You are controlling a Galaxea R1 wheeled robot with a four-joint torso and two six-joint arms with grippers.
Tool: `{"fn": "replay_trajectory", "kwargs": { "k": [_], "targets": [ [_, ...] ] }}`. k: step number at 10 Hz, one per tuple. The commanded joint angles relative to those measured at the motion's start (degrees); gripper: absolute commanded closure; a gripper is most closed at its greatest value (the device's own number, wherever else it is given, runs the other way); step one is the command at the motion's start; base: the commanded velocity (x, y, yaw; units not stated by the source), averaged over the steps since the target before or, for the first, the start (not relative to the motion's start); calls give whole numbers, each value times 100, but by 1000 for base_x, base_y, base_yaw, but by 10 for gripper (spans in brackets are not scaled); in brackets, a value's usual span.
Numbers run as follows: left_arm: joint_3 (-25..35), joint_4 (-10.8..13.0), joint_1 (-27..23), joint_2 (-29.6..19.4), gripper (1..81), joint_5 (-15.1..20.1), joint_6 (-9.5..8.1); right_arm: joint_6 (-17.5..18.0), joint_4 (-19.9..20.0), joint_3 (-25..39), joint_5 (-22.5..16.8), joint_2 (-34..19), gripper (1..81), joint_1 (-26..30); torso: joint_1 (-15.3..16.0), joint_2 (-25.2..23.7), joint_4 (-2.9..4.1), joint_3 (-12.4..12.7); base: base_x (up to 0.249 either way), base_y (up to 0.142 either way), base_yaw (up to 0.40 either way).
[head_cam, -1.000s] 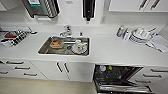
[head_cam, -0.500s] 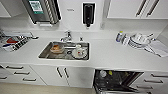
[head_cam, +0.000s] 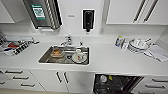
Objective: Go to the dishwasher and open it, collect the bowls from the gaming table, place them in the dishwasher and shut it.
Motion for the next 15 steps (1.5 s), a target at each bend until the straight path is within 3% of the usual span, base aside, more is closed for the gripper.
{"fn": "replay_trajectory", "kwargs": {
  "k": [1, 3, 4, 6, 8, 9, 11, 12, 13, 14, 15],
  "targets": [
    [27, -12, 63, -83, 10, 326, -23, 104, 938, -257, -322, -196, 10, 538, 356, -551, 0, 0, 0, 0, 0],
    [27, -4, 63, -83, 10, 334, -24, 95, 1333, -153, -471, -206, 10, 739, 621, -980, 0, 2, 0, 0, 0],
    [27, -4, 63, -83, 10, 343, -24, 86, 1378, 13, -472, -197, 10, 933, 378, -610, 0, 2, 0, 0, 0],
    [27, -12, 63, -92, 10, 343, -24, 42, 1396, 516, -463, -250, 10, 1372, 488, -820, 0, 5, 0, 0, 0],
    [27, -12, 63, -92, 10, 352, -24, 25, 1387, 1509, -349, -557, 10, 1847, 518, -863, 0, 6, 0, 0, 0],
    [0, 14, 63, -83, 10, 352, -15, -221, 957, 1501, -437, -566, 10, 1892, 523, -859, 0, 6, 0, 0, 0],
    [-192, 110, 63, -14, 10, 352, 81, -756, -359, 913, -516, -364, 10, 989, 525, -861, 0, 6, 0, 0, 0],
    [-385, 111, 63, 57, 10, 326, 160, -1212, -843, 580, -402, -207, 10, 610, 525, -861, 0, 6, 0, 0, 0],
    [-536, 102, 37, 127, 10, 308, 214, -1452, -1056, 261, -402, -65, 10, 311, 525, -861, 0, 6, 0, 0, 0],
    [-780, 102, -16, 249, 10, 316, 222, -2070, -1380, -20, -376, 136, 10, 12, 527, -861, 0, 6, 0, 0, 0],
    [-1016, 110, -42, 364, 10, 334, 222, -2770, -1434, -46, -203, 250, 10, -269, 527, -861, 0, 6, 0, 0, 0]
  ]
}}
